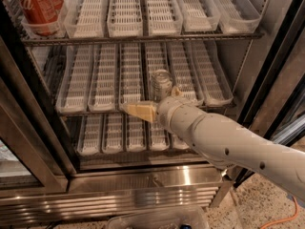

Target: Pick 7up can from middle shelf of fridge

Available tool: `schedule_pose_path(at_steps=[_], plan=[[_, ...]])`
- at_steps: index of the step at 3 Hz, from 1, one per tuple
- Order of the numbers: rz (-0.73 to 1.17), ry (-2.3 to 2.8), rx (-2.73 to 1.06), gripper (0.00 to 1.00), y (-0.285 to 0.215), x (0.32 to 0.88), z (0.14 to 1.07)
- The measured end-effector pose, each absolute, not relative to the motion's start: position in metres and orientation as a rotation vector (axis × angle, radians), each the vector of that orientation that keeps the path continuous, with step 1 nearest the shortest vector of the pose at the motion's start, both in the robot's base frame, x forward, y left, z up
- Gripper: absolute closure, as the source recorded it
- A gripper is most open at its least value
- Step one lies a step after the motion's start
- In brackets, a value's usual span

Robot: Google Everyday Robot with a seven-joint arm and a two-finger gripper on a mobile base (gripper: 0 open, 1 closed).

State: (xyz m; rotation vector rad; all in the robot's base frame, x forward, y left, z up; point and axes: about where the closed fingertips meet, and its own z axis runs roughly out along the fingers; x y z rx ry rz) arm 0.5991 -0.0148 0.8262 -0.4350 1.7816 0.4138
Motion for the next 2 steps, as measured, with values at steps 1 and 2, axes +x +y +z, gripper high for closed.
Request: schedule_pose_path(at_steps=[1,2], plan=[[0.38,1.774,-0.409,0.0,-0.0113,0.5993,0.8209],[0.349,1.777,-0.361,0.0,-0.0139,0.6007,0.8132]])
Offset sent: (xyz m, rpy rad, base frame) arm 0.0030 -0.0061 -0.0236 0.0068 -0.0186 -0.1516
